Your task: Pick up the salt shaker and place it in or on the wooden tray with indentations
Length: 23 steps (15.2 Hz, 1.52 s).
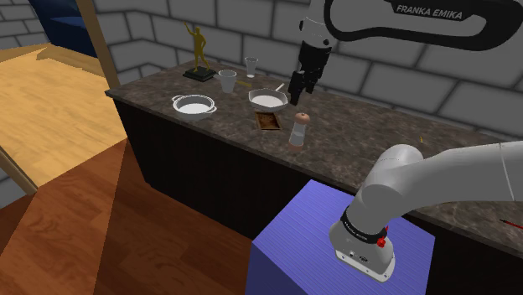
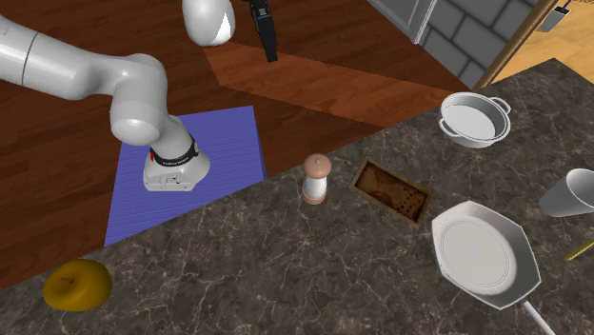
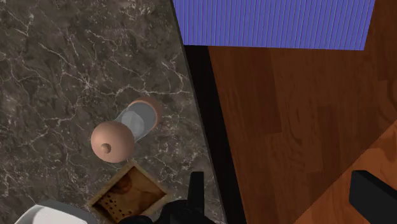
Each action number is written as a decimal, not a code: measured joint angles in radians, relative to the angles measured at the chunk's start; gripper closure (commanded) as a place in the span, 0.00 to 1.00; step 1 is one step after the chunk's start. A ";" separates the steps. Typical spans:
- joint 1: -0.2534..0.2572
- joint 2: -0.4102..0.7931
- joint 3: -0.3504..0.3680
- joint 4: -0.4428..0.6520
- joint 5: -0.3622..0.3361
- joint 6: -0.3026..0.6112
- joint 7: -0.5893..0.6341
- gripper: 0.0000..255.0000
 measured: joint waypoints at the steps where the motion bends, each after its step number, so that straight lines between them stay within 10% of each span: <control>1: 0.000 0.000 0.000 0.000 0.000 0.000 0.000 0.00; 23: -0.133 0.511 -0.318 0.007 -0.115 0.478 -0.240 0.00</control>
